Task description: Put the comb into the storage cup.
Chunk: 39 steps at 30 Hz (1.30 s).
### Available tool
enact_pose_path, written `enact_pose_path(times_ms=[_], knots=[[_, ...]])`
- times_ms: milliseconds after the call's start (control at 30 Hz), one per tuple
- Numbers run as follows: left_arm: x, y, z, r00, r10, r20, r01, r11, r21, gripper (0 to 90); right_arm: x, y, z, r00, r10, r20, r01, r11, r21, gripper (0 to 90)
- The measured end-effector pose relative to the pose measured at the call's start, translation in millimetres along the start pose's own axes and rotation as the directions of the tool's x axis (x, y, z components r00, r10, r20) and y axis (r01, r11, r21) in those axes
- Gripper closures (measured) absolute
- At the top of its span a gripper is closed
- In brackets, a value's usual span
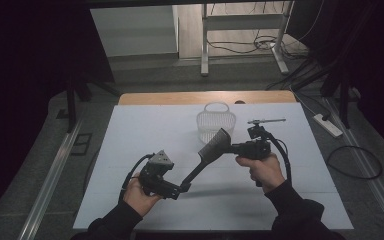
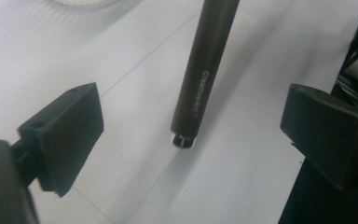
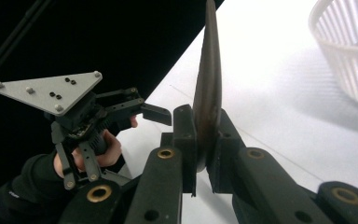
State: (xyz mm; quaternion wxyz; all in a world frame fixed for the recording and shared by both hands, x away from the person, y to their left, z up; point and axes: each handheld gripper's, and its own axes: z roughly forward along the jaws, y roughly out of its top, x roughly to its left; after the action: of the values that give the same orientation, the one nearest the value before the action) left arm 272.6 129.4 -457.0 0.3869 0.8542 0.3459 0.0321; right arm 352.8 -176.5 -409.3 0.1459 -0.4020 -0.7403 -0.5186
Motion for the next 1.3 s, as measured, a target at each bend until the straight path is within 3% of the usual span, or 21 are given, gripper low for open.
enact_pose_path(times_ms=[533,900,1300], knots=[[11.1,-12.0,-15.1,0.9995,-0.021,0.022,0.023,0.9962,-0.084,0.0,5.7,4.7,-10.5,0.9946,-0.072,0.075,0.074,0.997,-0.034,83.5],[14.3,-26.5,-26.3,0.9991,-0.034,-0.023,0.032,0.9963,-0.080,0.0,7.1,7.7,-14.1,0.9909,-0.095,0.095,0.101,0.993,-0.056,83.5],[15.4,-43.6,-39.9,0.9969,-0.075,-0.024,0.072,0.9923,-0.100,0.0,2.0,11.5,-17.1,0.9899,-0.094,0.106,0.101,0.993,-0.066,83.5]])
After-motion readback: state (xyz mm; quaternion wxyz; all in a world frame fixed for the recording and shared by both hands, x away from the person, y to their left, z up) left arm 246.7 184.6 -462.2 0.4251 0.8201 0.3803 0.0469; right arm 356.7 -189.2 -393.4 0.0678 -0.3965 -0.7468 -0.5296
